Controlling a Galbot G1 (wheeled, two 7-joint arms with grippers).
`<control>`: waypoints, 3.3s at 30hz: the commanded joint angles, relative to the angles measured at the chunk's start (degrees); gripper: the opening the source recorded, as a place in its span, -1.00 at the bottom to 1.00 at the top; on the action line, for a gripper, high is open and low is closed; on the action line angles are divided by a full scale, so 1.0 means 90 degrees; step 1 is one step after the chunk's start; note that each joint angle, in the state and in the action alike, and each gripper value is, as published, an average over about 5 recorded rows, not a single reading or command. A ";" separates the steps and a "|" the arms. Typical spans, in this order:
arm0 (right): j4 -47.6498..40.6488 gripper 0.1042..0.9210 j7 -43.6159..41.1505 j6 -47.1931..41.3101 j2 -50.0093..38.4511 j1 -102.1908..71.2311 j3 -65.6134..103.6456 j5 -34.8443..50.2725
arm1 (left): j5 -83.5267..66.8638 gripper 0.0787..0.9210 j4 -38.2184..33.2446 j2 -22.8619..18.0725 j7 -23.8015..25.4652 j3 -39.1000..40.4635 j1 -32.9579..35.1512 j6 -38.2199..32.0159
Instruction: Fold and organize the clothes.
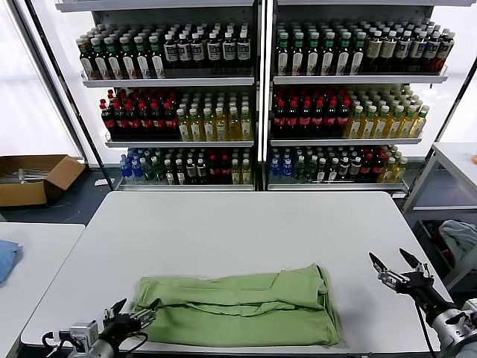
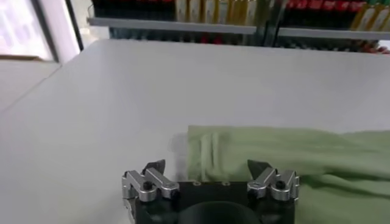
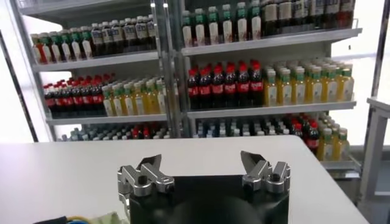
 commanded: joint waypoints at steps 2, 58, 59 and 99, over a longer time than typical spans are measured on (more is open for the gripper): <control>-0.0082 0.76 -0.0007 0.0069 -0.0031 0.0035 0.0102 0.0028 | -0.0091 0.59 0.0243 -0.0424 -0.0498 0.0336 -0.0031 0.0012; 0.0034 0.76 0.0107 -0.0075 -0.0538 0.0215 0.0225 0.0189 | -0.2974 -0.97 0.0577 0.2535 0.0172 -0.3129 -0.0662 0.0053; 0.0037 0.76 0.0115 -0.0087 -0.0526 0.0221 0.0226 0.0191 | -0.3119 -0.97 0.0404 0.2475 0.0023 -0.3041 -0.0685 0.0053; 0.0485 0.76 0.0234 -0.0260 -0.0037 -0.0147 0.0420 0.0130 | -0.1216 -0.97 -0.0713 -0.0309 -0.0474 0.1530 -0.0535 -0.0666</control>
